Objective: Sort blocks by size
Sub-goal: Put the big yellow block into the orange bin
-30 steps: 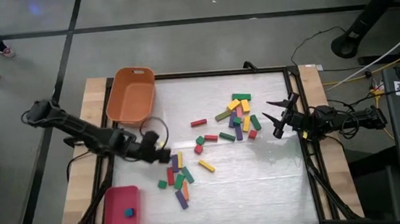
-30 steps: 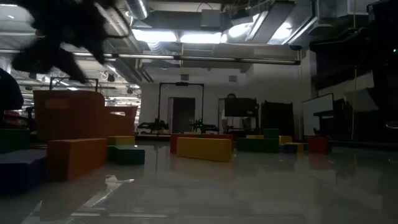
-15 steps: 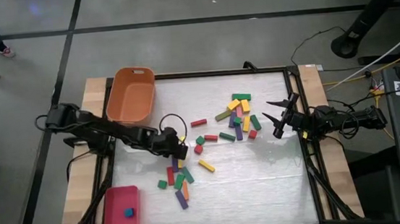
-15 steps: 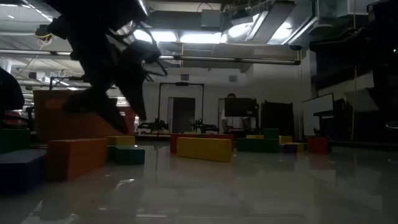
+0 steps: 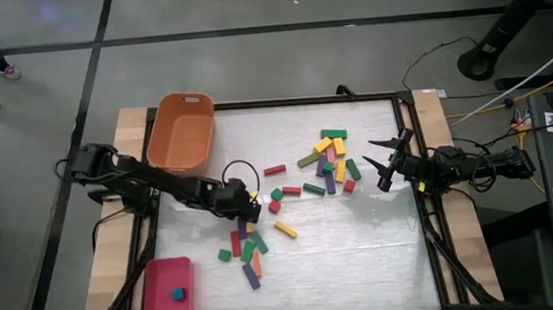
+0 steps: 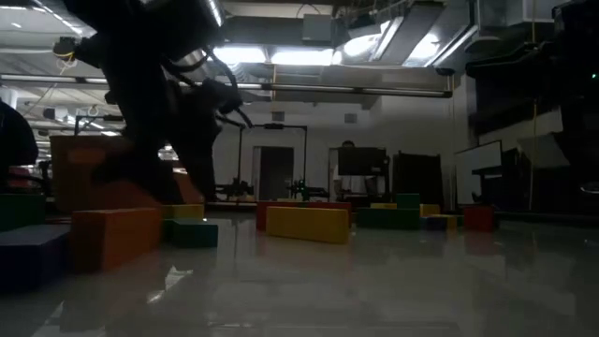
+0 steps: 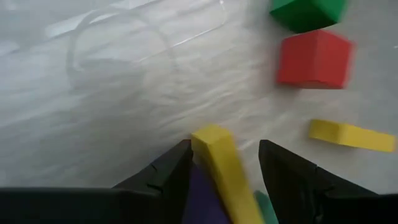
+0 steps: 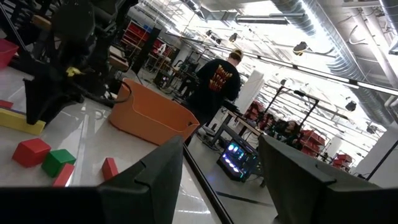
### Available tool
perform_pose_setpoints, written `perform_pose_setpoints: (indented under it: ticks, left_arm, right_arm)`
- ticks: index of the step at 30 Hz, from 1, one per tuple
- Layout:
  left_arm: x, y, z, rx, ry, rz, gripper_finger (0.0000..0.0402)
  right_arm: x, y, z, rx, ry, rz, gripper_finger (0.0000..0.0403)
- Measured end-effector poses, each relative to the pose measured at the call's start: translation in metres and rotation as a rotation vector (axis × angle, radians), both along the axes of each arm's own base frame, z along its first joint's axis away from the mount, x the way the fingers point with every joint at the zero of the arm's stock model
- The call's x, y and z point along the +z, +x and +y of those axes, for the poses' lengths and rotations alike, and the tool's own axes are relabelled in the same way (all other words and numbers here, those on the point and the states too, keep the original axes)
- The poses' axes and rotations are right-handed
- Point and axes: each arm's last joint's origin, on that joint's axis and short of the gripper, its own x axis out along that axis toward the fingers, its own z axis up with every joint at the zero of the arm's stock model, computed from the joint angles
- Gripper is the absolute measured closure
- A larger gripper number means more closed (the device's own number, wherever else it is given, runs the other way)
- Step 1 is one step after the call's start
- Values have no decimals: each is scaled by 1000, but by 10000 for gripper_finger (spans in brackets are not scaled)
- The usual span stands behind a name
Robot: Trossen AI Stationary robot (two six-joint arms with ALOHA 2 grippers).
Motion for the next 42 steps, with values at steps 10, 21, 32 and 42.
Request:
perform_pose_setpoints:
  ticks: [10,21,32,42]
  left_arm:
    - [-10,2,0,-8,11,32,257]
    - [-6,3,7,-59,46,18,367]
    - [35,-4,40,-112,160,-127,357]
    - [106,-54,99,-31,420,-296,352]
  right_arm:
    - [0,0,0,-2,0,0,194]
    - [1,0,0,-1,1,-7,194]
    - [8,-1,1,29,-12,-82,194]
    - [18,19,4,63,-43,-4,194]
